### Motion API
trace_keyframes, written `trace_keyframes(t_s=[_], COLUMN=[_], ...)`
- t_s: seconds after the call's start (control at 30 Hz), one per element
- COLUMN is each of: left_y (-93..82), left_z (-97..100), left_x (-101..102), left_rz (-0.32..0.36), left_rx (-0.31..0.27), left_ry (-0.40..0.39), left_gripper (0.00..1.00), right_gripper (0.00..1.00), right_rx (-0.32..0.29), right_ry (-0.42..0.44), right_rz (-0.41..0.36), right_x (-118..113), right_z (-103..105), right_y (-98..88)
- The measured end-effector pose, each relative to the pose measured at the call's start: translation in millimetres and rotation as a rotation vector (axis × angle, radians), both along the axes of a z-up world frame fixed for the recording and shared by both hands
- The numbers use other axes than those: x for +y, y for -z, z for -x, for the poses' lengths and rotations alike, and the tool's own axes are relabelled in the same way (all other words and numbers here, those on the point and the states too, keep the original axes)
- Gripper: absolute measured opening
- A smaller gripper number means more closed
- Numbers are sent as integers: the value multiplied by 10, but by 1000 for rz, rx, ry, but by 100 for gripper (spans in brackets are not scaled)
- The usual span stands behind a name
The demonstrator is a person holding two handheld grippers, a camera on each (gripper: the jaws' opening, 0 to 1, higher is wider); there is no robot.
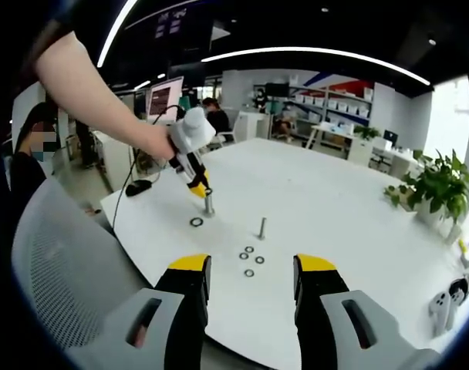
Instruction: Place the washer onto the threaded stud by aligning its center hole with the stud, sliding it down to the base, and recovering from edge contact or off-axis alignment until the washer reaches the visible bottom stop.
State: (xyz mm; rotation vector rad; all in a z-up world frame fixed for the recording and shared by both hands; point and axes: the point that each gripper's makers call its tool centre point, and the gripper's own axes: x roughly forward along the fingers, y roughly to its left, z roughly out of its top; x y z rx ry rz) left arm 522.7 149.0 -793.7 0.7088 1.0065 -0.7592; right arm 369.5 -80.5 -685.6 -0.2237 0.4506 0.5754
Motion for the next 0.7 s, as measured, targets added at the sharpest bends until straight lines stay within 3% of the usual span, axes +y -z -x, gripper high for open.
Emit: trace_keyframes(t_s=[0.3,0.7], left_y=[104,382], left_z=[2,1], left_x=[-41,-31], left_rz=[-20,-22], left_rx=[22,65], left_ry=[27,19], left_gripper=[19,19], right_gripper=[45,45], right_rx=[3,15], right_ry=[3,8], right_rz=[3,12], right_x=[-7,-16], right_z=[-2,2], right_y=[9,38])
